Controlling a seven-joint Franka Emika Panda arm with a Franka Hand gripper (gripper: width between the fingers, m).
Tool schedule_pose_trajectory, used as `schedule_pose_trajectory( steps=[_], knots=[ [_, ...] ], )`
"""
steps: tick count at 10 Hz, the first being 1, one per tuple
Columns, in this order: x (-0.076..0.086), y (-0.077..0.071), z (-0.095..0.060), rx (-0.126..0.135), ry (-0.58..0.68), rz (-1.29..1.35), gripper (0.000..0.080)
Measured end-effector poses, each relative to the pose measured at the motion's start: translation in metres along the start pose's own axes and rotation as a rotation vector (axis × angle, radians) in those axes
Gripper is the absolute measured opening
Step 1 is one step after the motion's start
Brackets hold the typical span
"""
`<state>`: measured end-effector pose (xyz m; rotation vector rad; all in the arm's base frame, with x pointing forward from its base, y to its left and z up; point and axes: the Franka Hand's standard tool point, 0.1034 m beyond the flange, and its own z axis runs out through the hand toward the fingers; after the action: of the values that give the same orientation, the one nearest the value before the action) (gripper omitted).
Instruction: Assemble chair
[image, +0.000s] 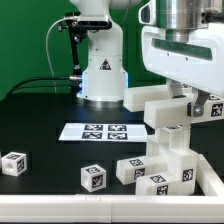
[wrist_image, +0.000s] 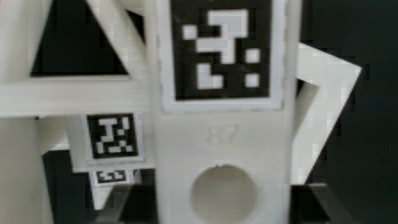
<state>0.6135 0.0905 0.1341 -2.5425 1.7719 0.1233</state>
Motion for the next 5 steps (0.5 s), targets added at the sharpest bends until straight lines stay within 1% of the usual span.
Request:
schedule_pose_trajectory(
  steps=[2, 5],
  knots=[
    [0.004, 0.007, 0.007, -0.007, 0.003, -0.021, 0.0288],
    [0.008, 0.014, 0.011, -0.016, 0.001, -0.038, 0.0288]
  ],
)
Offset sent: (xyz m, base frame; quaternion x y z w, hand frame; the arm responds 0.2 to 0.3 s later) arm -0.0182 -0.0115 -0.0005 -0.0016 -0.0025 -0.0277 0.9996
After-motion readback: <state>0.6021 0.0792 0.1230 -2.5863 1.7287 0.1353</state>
